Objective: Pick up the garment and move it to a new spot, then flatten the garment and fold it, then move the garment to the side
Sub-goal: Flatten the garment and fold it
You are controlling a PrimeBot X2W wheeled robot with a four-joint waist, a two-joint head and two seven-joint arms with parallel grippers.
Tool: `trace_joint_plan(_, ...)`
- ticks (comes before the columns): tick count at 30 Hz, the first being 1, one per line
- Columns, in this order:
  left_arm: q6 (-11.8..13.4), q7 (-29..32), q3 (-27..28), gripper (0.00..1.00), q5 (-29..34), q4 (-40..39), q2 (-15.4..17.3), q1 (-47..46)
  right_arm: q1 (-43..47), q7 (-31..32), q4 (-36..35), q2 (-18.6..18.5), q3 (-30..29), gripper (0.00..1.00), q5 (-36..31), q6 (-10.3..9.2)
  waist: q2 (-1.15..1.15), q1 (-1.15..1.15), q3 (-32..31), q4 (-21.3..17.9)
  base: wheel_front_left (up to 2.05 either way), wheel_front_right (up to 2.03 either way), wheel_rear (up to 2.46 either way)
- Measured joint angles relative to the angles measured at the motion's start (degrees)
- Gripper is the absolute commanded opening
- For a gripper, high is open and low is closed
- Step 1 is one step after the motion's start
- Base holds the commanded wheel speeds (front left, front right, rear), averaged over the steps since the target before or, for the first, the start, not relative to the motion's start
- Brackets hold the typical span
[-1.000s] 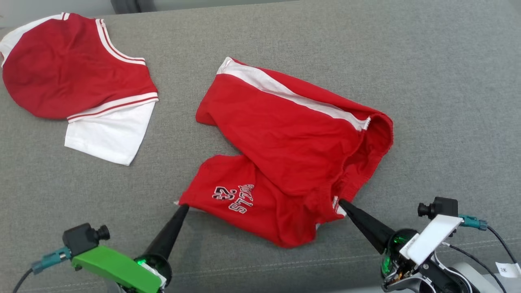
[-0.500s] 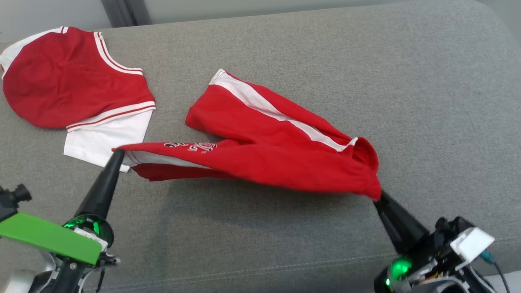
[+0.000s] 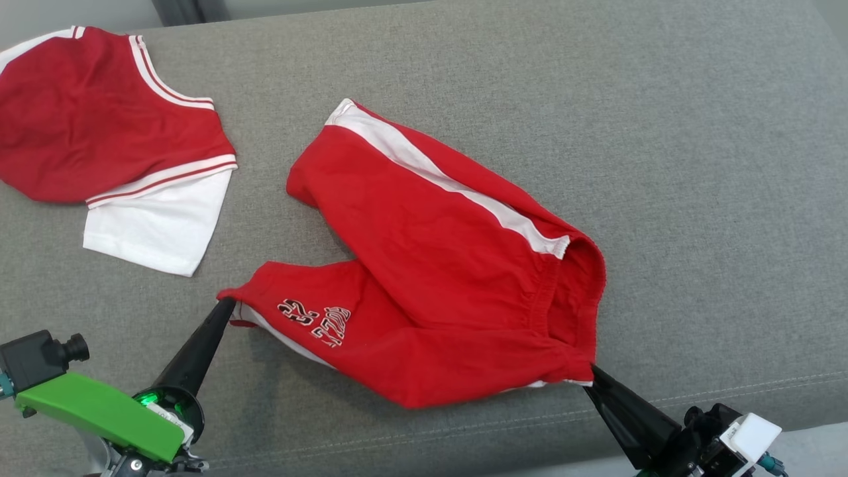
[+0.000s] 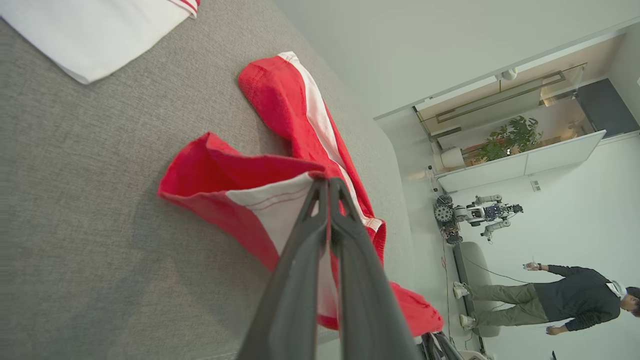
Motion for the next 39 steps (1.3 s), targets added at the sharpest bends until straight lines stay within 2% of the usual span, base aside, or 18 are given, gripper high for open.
trace_joint_plan(4, 0.4, 0.5, 0.2, 0.0, 0.2, 0.2, 0.5, -0.3, 0.1, -0.1, 0.3, -0.7, 0.0, 0.0, 0.0, -1.76, 0.0, 0.0, 0.3, 0.0, 0.0, 0.0, 0.0)
trace_joint_plan(7, 0.5, 0.5, 0.9, 0.0, 0.2, 0.0, 0.8, -0.9, 0.2, 0.0, 0.0, -0.9, 0.0, 0.0, 0.1, -1.86, 0.0, 0.0, 0.3, 0.1, 0.0, 0.0, 0.0)
trace_joint_plan(10, 0.6, 0.1, 3.2, 0.0, 0.2, -0.8, 1.1, -1.8, 0.1, 0.6, -1.6, 0.0, -0.3, 0.0, 1.4, -1.56, 0.0, 0.0, 0.1, -0.2, 0.0, 0.0, 0.0)
trace_joint_plan(15, 0.6, 0.1, 5.0, 0.0, 0.2, -3.2, 2.3, -5.7, -0.9, 1.5, -6.2, 1.6, -1.9, 0.0, 3.5, 0.26, 0.0, 0.0, -1.0, -0.5, 0.0, 0.0, 0.0)
trace_joint_plan(19, 0.9, 0.5, 6.7, 0.0, 0.8, -3.7, 4.2, -9.5, -4.5, 2.4, -10.0, 3.1, -2.4, 0.0, 4.2, 1.1, 0.0, 0.0, -2.0, -0.8, 0.0, 0.0, 0.0)
trace_joint_plan(24, 1.1, 1.8, 8.2, 0.0, 0.9, -5.1, 5.9, -14.6, -9.5, 4.3, -14.9, 3.9, -1.0, 0.0, 4.2, 1.27, 0.0, 0.0, -3.7, -1.1, 0.0, 0.0, 0.0)
trace_joint_plan(29, 1.2, 1.9, 11.3, 0.0, 0.9, -5.8, 6.1, -18.9, -11.1, 4.4, -17.8, 7.6, 1.0, 0.0, 6.3, 1.29, 0.0, 0.0, -5.9, -1.3, 0.0, 0.0, 0.0)
trace_joint_plan(34, 1.9, 1.0, 15.4, 0.0, 0.6, -4.7, 6.9, -23.8, -9.0, 2.0, -16.1, 9.5, 2.4, 0.0, 8.1, 0.35, 0.0, 0.0, -8.0, -0.9, 0.0, 0.0, 0.0)
trace_joint_plan(39, 2.2, 4.5, 12.7, 0.0, 0.2, -2.5, 9.2, -23.6, -2.8, -1.5, -12.3, 10.4, 5.3, 0.0, 10.1, -2.46, 0.0, 0.0, -9.3, 0.3, 0.0, 0.0, 0.0)
